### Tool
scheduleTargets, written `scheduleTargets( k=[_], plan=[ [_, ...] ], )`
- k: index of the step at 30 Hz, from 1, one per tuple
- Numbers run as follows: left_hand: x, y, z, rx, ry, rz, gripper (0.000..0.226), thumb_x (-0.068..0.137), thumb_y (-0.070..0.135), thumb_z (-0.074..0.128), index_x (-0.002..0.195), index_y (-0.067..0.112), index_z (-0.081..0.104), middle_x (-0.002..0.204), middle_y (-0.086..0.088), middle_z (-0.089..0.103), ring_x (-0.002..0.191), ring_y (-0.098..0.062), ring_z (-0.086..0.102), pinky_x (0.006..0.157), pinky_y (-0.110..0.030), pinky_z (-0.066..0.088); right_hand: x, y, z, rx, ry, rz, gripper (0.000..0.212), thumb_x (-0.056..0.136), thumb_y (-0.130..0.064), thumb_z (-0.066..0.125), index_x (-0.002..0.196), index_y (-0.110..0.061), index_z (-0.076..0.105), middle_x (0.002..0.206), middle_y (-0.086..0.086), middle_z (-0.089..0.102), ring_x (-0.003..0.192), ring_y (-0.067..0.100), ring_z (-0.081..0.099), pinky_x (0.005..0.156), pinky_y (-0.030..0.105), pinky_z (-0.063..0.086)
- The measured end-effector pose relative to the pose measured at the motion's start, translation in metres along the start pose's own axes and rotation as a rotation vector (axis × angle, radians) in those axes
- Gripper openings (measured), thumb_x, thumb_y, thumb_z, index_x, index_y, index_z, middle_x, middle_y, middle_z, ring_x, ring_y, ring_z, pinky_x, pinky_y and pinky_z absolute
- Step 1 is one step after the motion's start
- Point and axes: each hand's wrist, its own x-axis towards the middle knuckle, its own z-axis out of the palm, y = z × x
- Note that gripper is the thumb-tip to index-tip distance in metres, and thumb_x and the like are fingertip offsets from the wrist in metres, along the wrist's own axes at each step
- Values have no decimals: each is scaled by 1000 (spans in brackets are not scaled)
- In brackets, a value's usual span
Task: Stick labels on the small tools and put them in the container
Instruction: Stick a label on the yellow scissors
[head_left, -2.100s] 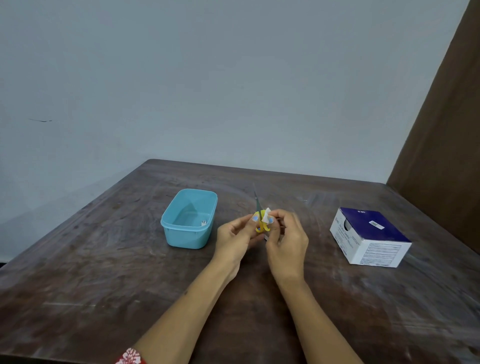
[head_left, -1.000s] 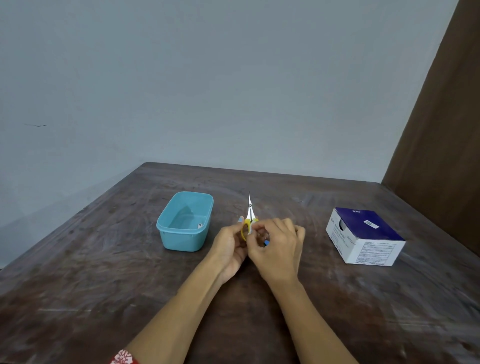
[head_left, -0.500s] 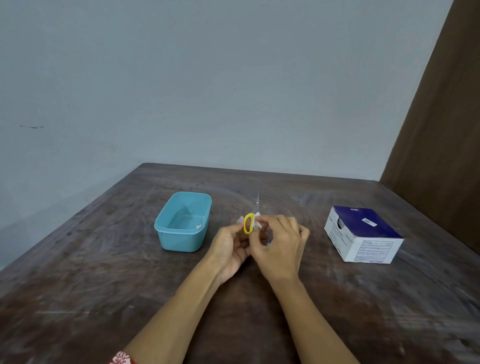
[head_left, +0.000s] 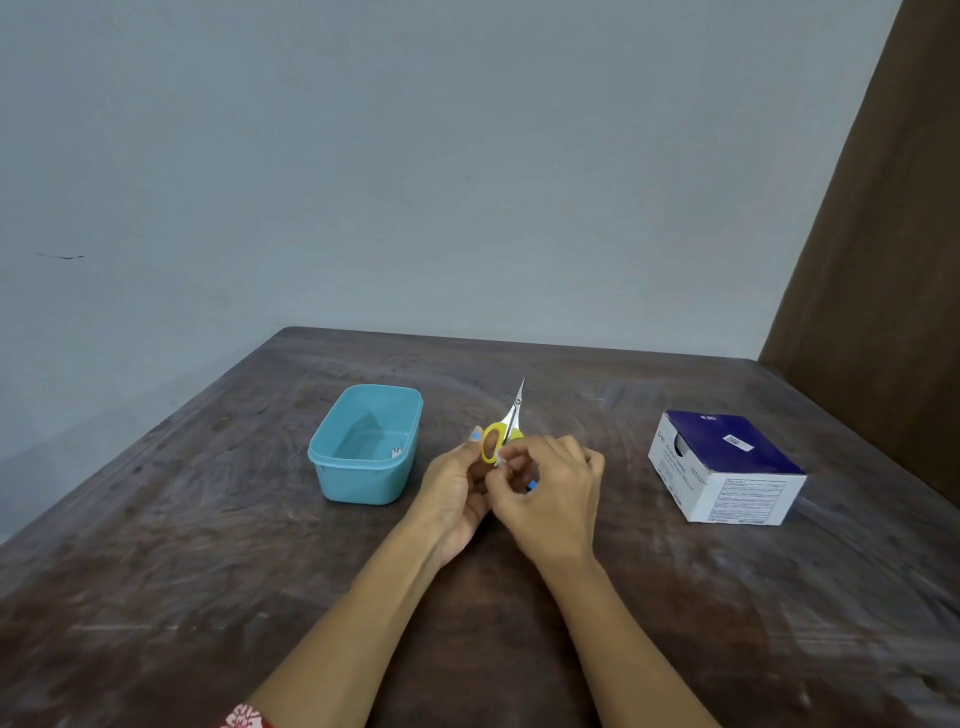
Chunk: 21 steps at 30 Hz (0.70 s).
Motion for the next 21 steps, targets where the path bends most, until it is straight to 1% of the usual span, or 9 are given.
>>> scheduleTargets(
  k=[2,5,7,10,13,14,16,18,21],
  plan=[
    [1,0,1,25,-1,1,29,95,24,46,82,8,67,76,-11,72,71,-19,70,63,-27,58,1,2,1,-5,24,20,11,72,-33,56,73,-28,65,67,-13,62,70,7,52,75,27,30],
    [0,-2,3,54,-10,-19,29,96,25,45,89,6,66,89,-15,68,85,-23,64,76,-33,55,3,5,2,-28,77,45,20,80,-32,51,86,-25,69,76,-10,66,77,9,49,74,28,29],
    [0,-1,3,55,-16,-18,29,96,25,45,90,5,66,88,-14,69,84,-23,64,72,-31,57,3,4,2,-21,72,49,20,80,-32,52,87,-26,70,76,-11,65,77,7,47,73,27,29],
    [-1,-1,2,38,-10,1,31,96,23,45,81,6,66,75,-12,72,71,-19,70,57,-26,57,1,2,2,10,29,57,7,72,-29,62,76,-29,67,68,-13,62,72,6,52,75,28,31],
    [0,0,2,35,6,-2,33,96,23,46,77,8,68,74,-13,72,70,-19,71,57,-26,57,0,2,3,32,4,72,7,68,-25,66,75,-28,67,68,-14,63,72,7,54,75,28,31],
    [0,0,2,46,-1,-5,33,96,23,45,79,7,68,79,-14,72,74,-21,70,60,-28,58,1,3,3,33,20,83,9,70,-25,65,78,-28,67,71,-13,64,74,8,54,74,27,30],
    [0,0,2,68,-13,-19,30,96,24,45,92,5,68,89,-15,71,86,-24,67,74,-32,58,3,3,2,35,52,90,14,76,-23,62,88,-27,69,77,-11,66,78,7,50,72,23,26],
    [-1,-1,3,70,-18,-35,30,96,24,44,104,3,64,91,-14,70,90,-24,65,81,-35,54,3,4,2,32,47,54,19,79,-22,61,96,-24,70,81,-10,66,81,6,46,72,22,26],
    [-2,-1,3,70,-29,-35,32,97,22,43,110,0,62,85,-12,71,80,-20,67,69,-30,58,2,5,4,33,21,20,19,80,-22,61,97,-23,71,82,-10,65,80,5,46,73,23,27]
  ],
)
